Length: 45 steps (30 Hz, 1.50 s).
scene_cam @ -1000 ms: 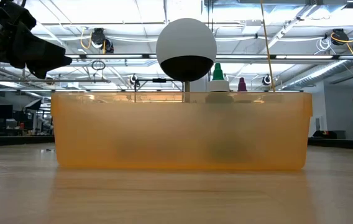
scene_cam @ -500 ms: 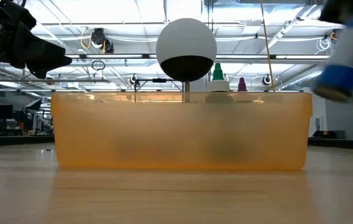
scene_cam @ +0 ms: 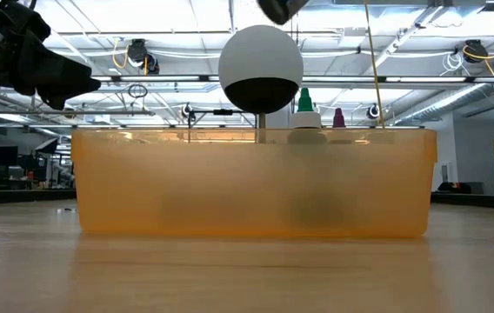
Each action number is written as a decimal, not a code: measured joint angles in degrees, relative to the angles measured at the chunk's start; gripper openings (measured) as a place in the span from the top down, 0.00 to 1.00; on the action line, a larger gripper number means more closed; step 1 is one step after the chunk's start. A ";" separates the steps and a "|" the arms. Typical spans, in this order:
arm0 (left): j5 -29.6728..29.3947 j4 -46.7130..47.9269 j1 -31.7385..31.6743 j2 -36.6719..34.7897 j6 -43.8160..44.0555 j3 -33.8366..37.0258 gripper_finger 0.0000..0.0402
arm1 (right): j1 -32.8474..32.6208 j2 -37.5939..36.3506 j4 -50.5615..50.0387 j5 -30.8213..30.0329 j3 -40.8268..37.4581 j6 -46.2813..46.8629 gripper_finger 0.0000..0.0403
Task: Pick & Place food coloring
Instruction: Put the large blue food coloring bottle into the orange container
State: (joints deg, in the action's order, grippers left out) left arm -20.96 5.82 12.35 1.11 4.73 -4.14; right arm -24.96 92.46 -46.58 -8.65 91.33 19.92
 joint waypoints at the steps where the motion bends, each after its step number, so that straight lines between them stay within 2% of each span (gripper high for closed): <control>1: 0.01 0.00 0.00 0.00 0.00 0.00 0.54 | 0.59 1.16 -1.52 0.56 1.84 -0.65 0.66; 13: 0.00 0.00 -0.01 -0.01 0.00 0.00 0.54 | 6.08 21.93 -21.37 9.83 26.45 -5.20 0.66; 16: 0.01 0.00 0.00 -0.01 0.00 0.00 0.54 | 7.35 25.83 -24.40 10.64 29.99 -6.46 0.66; 19: 0.01 0.00 -0.01 0.01 0.00 0.00 0.54 | 8.68 28.61 -25.42 12.26 30.93 -8.66 0.66; 26: 0.01 0.00 -0.01 -0.01 0.00 0.00 0.54 | 11.52 32.25 -26.35 11.80 31.00 -11.89 0.66; 34: 0.01 0.00 0.01 -0.01 0.00 0.00 0.54 | 9.86 34.10 -30.55 11.68 30.97 -10.14 0.66; 45: 0.01 0.00 0.00 0.01 0.00 0.00 0.54 | 8.34 34.04 -30.45 11.70 30.97 -8.85 0.66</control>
State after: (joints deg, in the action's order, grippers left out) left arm -20.95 5.82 12.36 1.13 4.73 -4.14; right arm -16.62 126.50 -77.03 3.05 122.30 11.07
